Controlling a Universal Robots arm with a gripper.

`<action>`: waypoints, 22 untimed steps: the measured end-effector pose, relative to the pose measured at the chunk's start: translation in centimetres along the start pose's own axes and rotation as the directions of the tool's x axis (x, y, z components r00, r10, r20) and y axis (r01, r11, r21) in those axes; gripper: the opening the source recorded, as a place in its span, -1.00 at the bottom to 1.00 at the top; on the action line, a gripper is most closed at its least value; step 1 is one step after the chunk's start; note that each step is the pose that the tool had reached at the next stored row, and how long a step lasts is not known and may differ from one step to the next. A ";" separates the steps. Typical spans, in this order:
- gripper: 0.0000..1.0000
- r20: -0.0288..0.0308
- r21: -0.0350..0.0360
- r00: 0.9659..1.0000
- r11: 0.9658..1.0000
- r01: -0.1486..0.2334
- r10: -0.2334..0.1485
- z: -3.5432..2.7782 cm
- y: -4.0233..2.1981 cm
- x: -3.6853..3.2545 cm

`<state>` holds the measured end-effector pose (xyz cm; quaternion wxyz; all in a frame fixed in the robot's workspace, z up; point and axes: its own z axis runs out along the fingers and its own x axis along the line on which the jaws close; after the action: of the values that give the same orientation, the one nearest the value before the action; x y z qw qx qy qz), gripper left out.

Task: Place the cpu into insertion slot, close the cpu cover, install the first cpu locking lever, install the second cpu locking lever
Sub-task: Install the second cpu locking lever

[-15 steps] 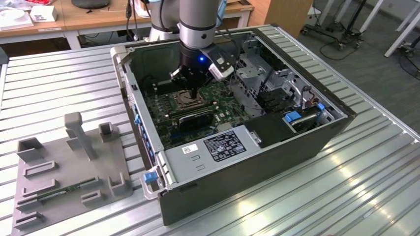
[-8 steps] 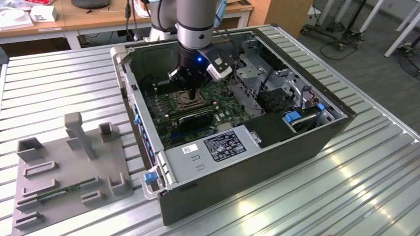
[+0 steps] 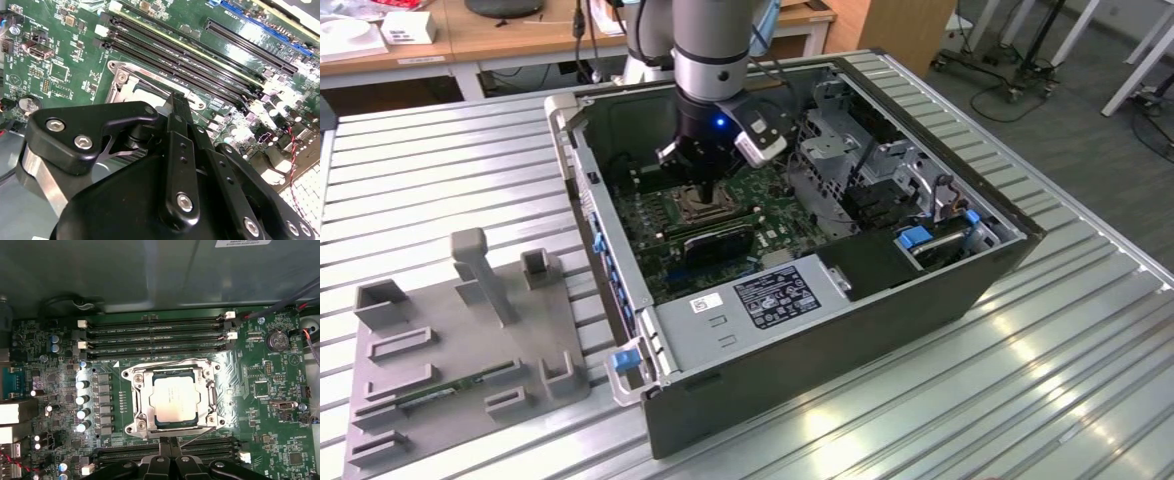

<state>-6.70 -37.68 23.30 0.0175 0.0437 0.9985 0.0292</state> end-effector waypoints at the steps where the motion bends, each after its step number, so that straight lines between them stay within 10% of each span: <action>1: -0.79 0.000 0.000 1.000 1.000 0.000 0.000 0.00 0.00 0.03; 22: -0.79 0.002 0.000 1.000 1.000 0.000 0.000 0.22 -0.04 0.35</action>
<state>-7.05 -37.68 23.07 0.0186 0.0437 0.9984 0.0293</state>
